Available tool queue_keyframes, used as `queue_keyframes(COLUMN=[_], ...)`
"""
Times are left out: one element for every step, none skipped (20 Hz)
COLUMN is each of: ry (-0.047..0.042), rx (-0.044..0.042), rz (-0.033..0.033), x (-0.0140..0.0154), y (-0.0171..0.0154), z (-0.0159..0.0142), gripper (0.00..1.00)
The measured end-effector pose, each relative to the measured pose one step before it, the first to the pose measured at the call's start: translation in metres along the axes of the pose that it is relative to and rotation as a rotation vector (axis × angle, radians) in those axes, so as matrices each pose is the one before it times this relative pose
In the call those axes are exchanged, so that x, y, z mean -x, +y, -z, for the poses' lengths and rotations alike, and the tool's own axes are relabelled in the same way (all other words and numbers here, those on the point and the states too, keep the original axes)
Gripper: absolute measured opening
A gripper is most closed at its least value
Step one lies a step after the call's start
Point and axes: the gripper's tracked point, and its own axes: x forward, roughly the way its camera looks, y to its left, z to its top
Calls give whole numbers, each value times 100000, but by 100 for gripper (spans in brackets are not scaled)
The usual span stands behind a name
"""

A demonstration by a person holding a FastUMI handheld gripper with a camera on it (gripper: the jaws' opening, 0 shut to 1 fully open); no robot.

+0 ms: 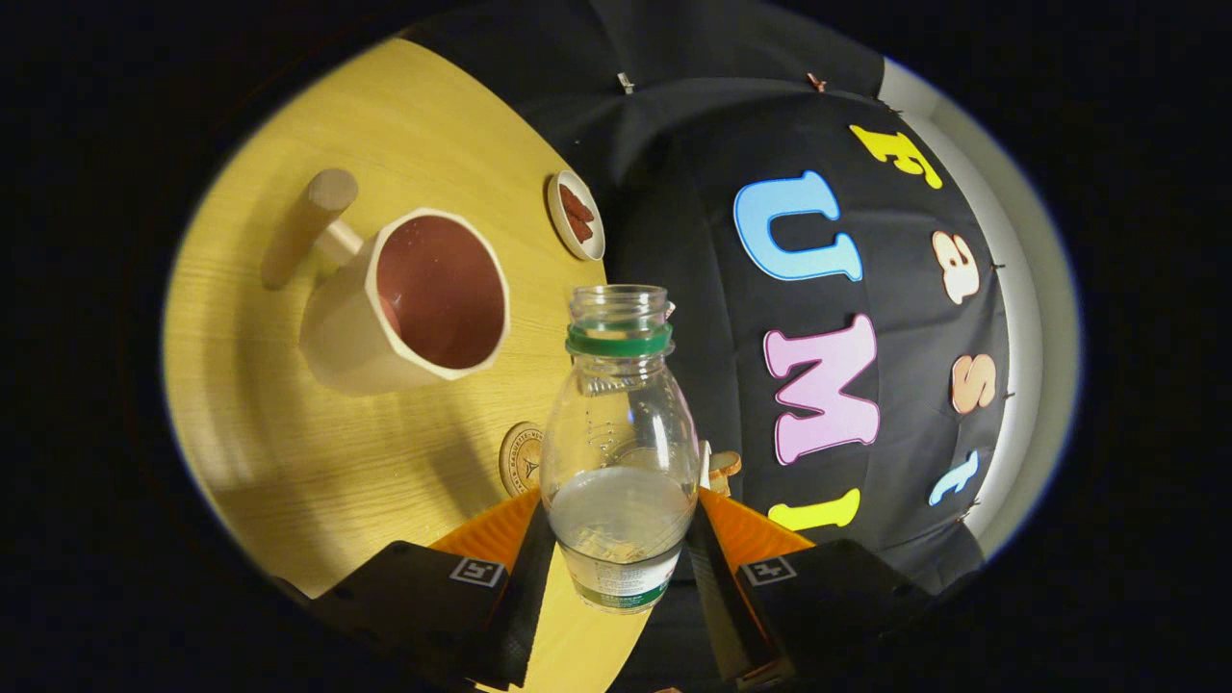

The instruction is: Take the bottle from table, then pour the juice into the cup, finally place the bottle on the coaster

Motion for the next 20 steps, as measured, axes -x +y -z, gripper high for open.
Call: queue_keyframes(ry=[-163, -292, 196, -79, -661, -689, -852, -776, -824, -820, -633, -182, 7, -466, -427, -248, -249, -321, -180, -150], rx=[1544, 1609, 1687, 1425, 1449, 2064, 2576, 2744, 2409, 1960, 1967, 2264, 2219, 1613, 1609, 1729, 1423, 996, 1003, 879], rz=[-453, -364, -180, -86, -166, 194, 386, 103, 46, -103, -47, 264, 117, -73, -16, 1, 154, 27, -55, -1], x=[-218, -273, -210, -175, -88, -241, -113, -250, -65, -25, 31, -127, 16, -349, -203, -230, -42, 18, -132, 22], y=[103, 72, 40, -25, 125, -157, -115, -10, 106, -239, 75, 47, -80, 12, 135, 138, -119, -32, 51, -24], z=[-43, 71, -85, 34, -173, -302, -263, -131, -207, -194, -55, 127, 42, -116, -161, 14, 18, 80, 57, -89], gripper=[73, 74, 73, 73, 73, 74, 73, 73, 73, 73, 73, 74, 73, 74, 73, 73, 73, 73, 73, 73])
